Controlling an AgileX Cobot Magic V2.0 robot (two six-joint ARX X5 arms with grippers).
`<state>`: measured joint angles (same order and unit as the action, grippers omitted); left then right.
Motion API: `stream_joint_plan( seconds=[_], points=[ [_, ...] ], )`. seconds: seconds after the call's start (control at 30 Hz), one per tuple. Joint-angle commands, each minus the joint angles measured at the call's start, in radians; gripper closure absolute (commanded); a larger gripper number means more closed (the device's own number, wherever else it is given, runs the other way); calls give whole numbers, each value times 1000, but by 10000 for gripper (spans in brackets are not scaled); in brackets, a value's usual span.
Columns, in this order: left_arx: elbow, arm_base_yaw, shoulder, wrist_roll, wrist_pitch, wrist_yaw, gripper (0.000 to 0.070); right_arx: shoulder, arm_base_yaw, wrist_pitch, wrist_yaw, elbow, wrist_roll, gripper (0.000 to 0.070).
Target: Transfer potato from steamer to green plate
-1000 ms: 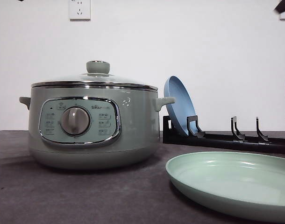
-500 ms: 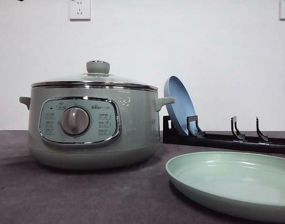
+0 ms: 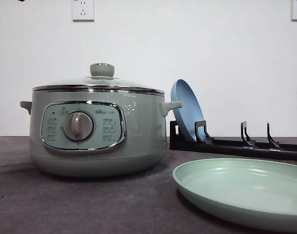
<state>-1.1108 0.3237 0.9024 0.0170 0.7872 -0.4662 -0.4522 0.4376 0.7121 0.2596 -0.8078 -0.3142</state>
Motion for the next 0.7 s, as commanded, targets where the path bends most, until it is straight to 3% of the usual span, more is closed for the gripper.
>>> stream_joint_plan(
  seconds=[0.0,0.17,0.67],
  points=[
    [-38,4,20,6,10,22,25,-3,4,-23,2,-11,-12,220],
    [-140,4,97,2,105,120,25,-3,4,-50,2,-11,-12,220],
    [-585,33,568,38,345,239,29,-3,4,-79,2,-11,-13,221]
  ],
)
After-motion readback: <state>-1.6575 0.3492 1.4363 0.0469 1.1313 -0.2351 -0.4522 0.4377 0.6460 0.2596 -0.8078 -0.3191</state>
